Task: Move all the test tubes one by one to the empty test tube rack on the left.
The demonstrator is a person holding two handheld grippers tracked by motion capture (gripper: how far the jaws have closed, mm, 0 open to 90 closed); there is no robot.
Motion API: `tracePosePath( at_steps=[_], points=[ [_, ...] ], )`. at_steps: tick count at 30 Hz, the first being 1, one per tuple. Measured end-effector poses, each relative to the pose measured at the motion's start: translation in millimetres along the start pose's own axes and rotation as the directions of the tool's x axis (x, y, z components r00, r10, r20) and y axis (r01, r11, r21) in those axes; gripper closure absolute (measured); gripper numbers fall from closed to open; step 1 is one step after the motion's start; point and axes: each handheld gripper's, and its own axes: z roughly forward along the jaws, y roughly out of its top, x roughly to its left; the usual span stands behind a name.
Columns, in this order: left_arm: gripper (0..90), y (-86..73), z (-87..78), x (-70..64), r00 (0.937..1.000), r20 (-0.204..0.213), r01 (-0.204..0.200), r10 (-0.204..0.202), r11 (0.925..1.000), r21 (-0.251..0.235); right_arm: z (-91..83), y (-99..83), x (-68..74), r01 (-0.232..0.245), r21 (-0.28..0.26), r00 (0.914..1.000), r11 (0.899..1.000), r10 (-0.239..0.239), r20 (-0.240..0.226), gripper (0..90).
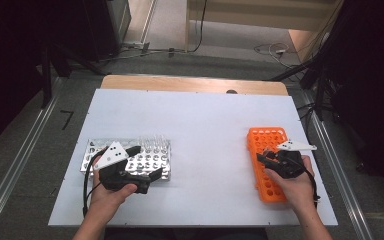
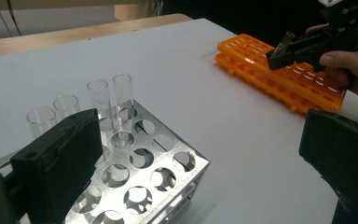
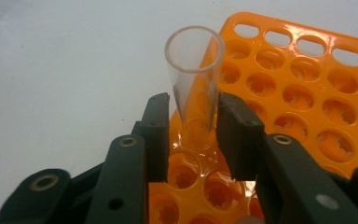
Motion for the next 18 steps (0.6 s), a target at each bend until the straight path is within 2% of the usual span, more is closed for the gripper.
tracePosePath(
  at_steps=[5, 7, 13, 14, 18],
  points=[
    [0.0, 0.1, 0.9, -0.4, 1.0000, 0.000, -0.006, 0.006, 1.0000, 0.005, 0.2, -0.1, -0.1, -0.007, 0.002, 0.9999, 1.000, 0.007, 0.011, 73.2],
    [0.0, 0.7, 1.5, -1.9, 1.0000, 0.002, -0.005, 0.005, 1.0000, 0.004, -0.2, -0.1, 0.5, -0.006, -0.004, 0.9998, 1.000, 0.006, 0.018, 73.8],
    [0.2, 4.3, 2.5, -6.4, 0.9998, 0.013, -0.017, 0.017, 0.9999, 0.001, -13.1, 2.2, -0.6, -0.024, -0.084, 0.9997, 0.996, 0.024, 0.007, 73.9],
    [0.4, 4.9, 2.6, -6.9, 0.9996, 0.017, -0.022, 0.022, 0.9997, 0.002, -17.4, 4.1, 0.7, -0.015, -0.100, 0.9997, 0.995, 0.016, 0.016, 73.9],
    [1.4, 8.7, 4.3, -12.6, 0.9991, 0.032, -0.026, 0.026, 0.9996, -0.007, -35.4, 13.3, 11.2, 0.008, -0.165, 1.0000, 0.986, -0.009, -0.003, 74.0]
  ],
)
